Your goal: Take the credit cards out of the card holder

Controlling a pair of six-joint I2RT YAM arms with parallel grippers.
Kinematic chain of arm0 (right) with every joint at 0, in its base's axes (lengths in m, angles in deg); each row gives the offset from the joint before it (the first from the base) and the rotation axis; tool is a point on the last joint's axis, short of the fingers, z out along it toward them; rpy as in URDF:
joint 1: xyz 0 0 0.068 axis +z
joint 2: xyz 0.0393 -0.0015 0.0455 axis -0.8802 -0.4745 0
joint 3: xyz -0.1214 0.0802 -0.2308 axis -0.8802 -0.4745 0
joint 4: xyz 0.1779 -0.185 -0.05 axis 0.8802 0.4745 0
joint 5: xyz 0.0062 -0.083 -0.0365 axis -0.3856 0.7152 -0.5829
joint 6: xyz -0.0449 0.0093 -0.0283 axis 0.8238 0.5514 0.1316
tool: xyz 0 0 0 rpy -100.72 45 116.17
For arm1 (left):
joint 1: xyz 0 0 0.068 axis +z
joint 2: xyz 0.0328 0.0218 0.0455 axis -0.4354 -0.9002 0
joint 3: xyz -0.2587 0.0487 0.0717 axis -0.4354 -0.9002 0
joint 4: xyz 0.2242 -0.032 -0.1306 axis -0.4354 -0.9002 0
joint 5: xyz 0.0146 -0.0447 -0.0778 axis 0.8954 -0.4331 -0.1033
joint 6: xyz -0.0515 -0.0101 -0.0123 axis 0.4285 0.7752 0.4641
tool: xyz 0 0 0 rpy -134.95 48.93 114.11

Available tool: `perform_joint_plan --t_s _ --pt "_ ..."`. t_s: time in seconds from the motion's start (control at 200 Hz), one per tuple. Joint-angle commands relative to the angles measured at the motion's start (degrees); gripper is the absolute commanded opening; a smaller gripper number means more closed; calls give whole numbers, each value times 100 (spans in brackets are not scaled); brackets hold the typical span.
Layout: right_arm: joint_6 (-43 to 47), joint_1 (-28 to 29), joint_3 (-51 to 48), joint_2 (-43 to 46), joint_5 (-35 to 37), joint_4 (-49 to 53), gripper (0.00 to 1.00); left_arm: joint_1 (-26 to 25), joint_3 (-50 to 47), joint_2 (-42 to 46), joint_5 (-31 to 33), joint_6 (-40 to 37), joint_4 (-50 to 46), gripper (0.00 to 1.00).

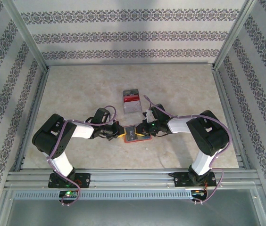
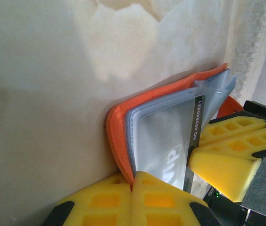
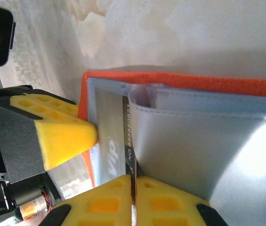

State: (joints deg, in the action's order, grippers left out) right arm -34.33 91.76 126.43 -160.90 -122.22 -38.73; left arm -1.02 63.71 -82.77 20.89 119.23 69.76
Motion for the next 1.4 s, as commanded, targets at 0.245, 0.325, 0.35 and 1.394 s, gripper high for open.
perform_joint_plan --t_s 0.245,0.325,0.35,1.394 --pt "75 -182 -335 221 -12 -8 5 70 54 -165 166 -128 -347 0" --pt "102 -234 -397 295 -11 -8 5 70 46 -167 166 -128 -341 0" --pt "109 -252 -411 320 -21 0 5 65 46 -168 167 -133 -338 0" --pt "783 -1197 -593 2685 -176 565 0 805 141 2084 244 -1156 -1119 41"
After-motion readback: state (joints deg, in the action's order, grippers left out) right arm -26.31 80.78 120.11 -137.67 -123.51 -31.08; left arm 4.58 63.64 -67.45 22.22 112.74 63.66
